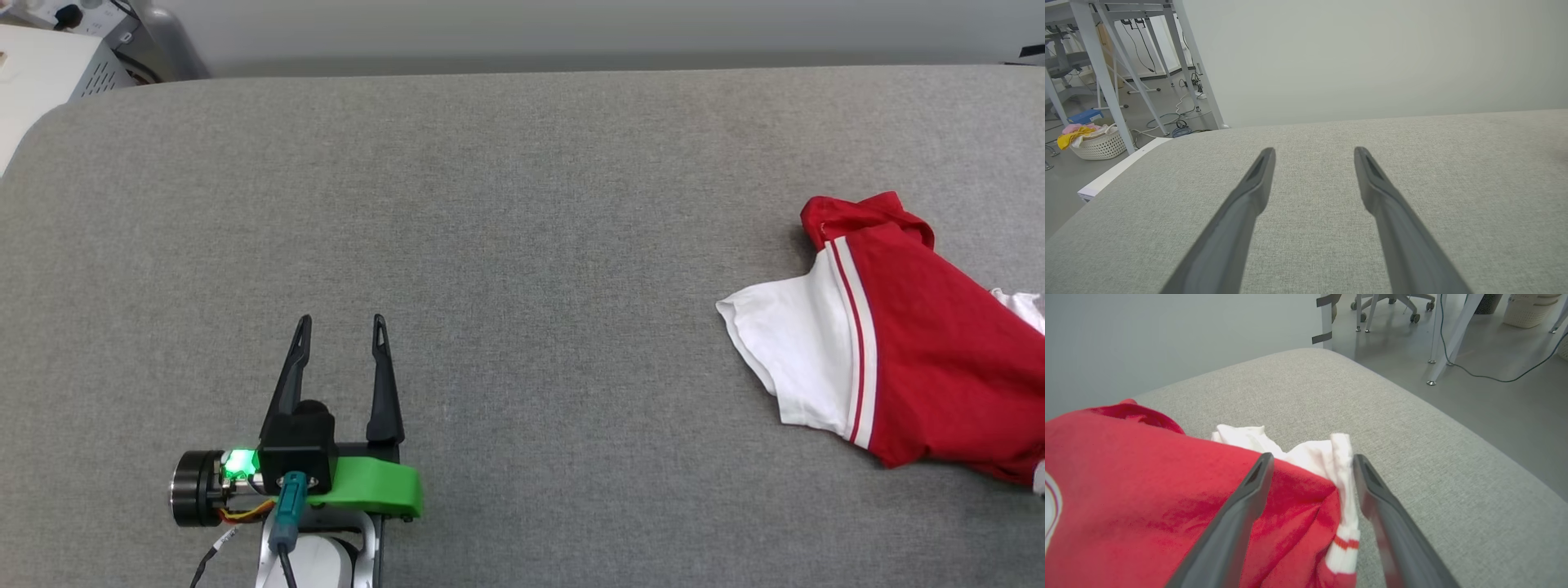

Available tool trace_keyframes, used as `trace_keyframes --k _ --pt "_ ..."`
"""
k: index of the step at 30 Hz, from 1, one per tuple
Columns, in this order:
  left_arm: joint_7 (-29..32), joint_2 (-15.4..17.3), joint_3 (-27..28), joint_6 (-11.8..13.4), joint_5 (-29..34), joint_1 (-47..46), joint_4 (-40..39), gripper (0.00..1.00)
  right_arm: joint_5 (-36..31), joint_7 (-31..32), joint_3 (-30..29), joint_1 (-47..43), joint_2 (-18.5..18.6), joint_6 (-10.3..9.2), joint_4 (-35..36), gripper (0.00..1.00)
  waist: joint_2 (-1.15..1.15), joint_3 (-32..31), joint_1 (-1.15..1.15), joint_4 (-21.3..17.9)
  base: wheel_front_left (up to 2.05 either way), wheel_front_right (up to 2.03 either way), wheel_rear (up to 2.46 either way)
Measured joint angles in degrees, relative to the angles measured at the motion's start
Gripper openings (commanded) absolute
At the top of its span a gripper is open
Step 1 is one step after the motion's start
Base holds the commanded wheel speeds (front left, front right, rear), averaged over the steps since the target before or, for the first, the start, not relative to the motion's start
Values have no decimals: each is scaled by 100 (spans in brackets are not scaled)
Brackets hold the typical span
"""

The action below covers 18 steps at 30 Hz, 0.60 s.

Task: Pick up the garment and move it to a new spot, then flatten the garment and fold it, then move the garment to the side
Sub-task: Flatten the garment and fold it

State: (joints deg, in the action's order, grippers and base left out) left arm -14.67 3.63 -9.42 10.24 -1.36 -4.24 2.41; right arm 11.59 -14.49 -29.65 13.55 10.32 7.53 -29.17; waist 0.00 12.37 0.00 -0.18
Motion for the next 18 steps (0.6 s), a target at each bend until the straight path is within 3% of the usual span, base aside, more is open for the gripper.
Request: trace_keyframes --k 6,10,14,18 --pt "0 13 -14 0 38 2 -4 100 -770 -8 207 -1 -270 0 1963 100 0 -88 0 45 0 0 0" --pt "0 22 -54 -25 41 2 -9 100 -994 267 758 15 -194 0 2875 100 0 -94 0 125 0 0 0" --pt "0 31 -79 -25 49 2 -21 100 -934 765 1638 218 212 0 3563 100 0 -80 0 205 0 0 0" --pt "0 36 -112 -25 79 2 -46 100 -561 1606 2786 457 990 0 3756 100 0 -51 0 275 0 0 0"
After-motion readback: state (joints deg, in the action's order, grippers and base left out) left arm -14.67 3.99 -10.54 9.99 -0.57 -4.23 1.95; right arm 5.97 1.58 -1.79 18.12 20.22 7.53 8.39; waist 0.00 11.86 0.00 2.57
